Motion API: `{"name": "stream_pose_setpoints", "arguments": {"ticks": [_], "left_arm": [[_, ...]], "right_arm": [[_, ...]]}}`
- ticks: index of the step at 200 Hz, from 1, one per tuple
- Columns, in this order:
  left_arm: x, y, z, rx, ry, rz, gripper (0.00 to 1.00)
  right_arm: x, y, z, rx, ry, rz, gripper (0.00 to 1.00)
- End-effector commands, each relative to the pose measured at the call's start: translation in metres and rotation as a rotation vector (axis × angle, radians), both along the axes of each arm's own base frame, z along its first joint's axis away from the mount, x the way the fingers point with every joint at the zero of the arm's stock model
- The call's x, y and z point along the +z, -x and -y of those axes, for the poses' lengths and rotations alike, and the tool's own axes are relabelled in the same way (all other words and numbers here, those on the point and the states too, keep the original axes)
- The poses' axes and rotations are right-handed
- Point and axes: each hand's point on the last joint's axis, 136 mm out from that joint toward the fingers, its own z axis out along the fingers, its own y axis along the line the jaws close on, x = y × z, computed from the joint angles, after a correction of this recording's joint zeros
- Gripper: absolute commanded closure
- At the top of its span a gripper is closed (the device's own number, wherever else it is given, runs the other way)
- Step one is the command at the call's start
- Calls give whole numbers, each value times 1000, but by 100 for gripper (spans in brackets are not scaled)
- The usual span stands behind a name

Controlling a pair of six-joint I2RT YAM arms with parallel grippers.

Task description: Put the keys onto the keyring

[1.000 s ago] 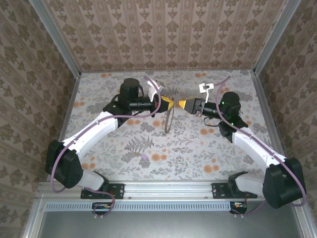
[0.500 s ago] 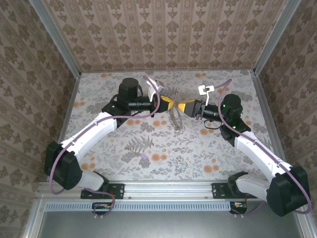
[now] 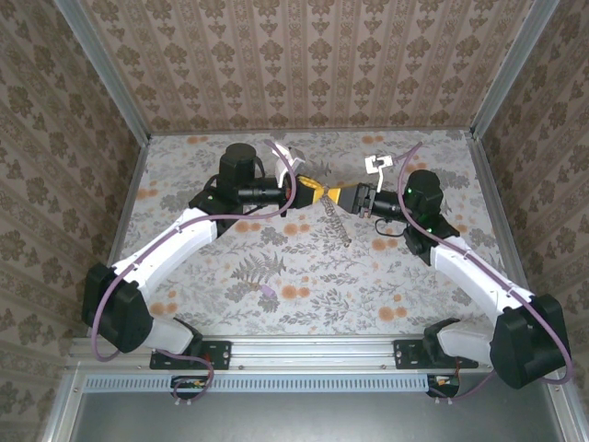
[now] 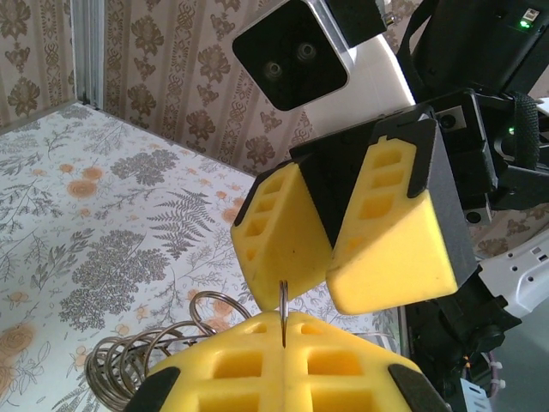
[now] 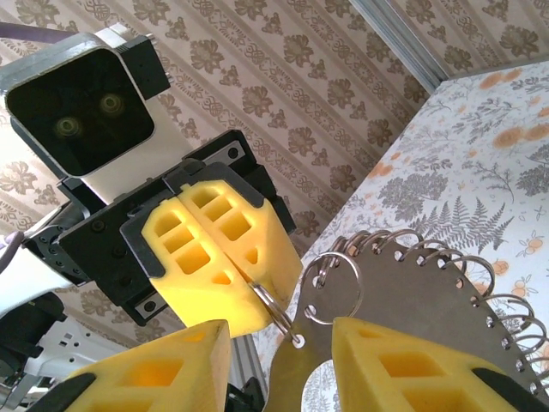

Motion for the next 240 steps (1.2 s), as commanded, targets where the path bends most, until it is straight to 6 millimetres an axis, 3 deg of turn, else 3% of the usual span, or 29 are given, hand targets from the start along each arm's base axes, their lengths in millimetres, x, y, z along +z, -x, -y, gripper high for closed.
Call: {"name": "stream_pose_setpoints", "arguments": {"ticks": [1,153,173,195,221,240], "left_arm": [[41,10,-3,-31,82,82,100],[38,10,2,-37,75,75,100],[37,9,2,-36,74,73,100],[36,8,2,-28,70,70,100],[36,1,0,16,53,67,100],[39,-6,-7,81,49,72,71]], "right_arm": [[20,-2,-2,2,-14,67,62],[30,6,-12,49,-23,96,74],[29,6,-11,45,-20,96,81],[27,5,-11,38,-10,97,100],[25,2,-8,11,13,105,100],[24,-3,-2,-15,19,120,100]]}}
